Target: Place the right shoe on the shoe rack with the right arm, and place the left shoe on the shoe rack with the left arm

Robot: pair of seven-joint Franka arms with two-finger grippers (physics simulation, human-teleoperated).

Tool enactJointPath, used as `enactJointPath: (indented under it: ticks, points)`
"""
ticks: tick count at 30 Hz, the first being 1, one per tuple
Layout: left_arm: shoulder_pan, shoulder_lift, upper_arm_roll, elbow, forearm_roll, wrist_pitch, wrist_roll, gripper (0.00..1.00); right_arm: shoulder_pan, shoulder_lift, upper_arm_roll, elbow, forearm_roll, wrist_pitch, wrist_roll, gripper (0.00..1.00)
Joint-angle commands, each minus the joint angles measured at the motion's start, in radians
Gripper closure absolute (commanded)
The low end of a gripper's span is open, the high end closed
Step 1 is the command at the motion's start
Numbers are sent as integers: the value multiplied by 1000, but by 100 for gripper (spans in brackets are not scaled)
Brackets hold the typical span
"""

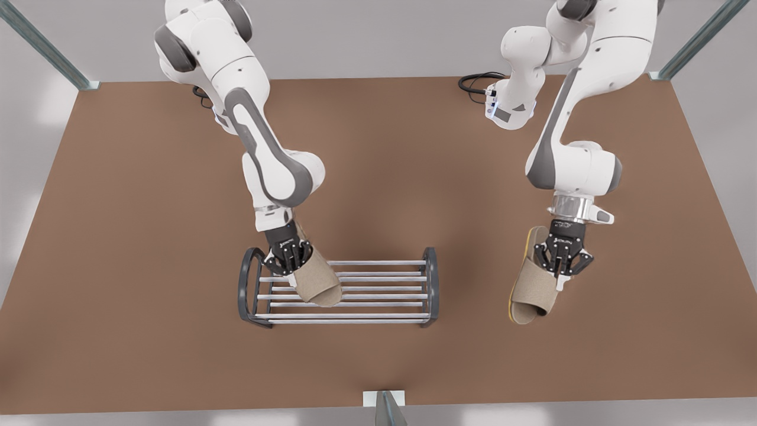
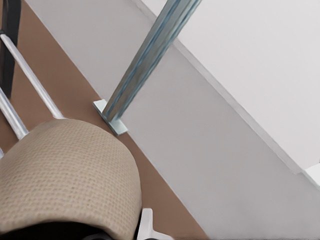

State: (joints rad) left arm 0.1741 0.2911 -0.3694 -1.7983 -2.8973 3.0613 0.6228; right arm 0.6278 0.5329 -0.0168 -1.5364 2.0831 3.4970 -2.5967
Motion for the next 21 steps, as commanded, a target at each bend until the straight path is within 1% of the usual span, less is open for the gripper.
enactJointPath:
  ticks: [1, 5, 7, 10, 13, 16, 17, 18, 21]
  points:
    - [-4, 26, -37, 36, -36, 186, -72, 79, -2, 16, -11, 18, -3, 20, 188, 79]
    - [-7, 34, -57, 48, -33, 186, -71, 79, -2, 50, -17, 38, -3, 19, 190, 79]
    - [-24, 69, -68, 109, -34, 188, -74, 79, 3, 55, -17, 33, -5, 20, 190, 79]
    - [-31, 71, -79, 151, -37, 189, -77, 79, 7, 59, -15, 27, -5, 20, 191, 79]
    - [-39, 69, -102, 250, -39, 287, -77, 79, 15, 67, -15, 15, -5, 20, 193, 79]
    - [-68, 69, -103, 278, -33, 289, -75, 79, 16, 67, -14, 10, -5, 19, 193, 79]
    - [-68, 69, -102, 289, -30, 289, -74, 79, 18, 67, -14, 10, -6, 17, 191, 34]
    - [-68, 69, -103, 290, -30, 290, -74, 79, 21, 67, -12, 2, -6, 14, 191, 0]
    - [-105, 71, -103, 327, -30, 289, -74, 79, 33, 61, -12, -11, -6, 14, 190, 0]
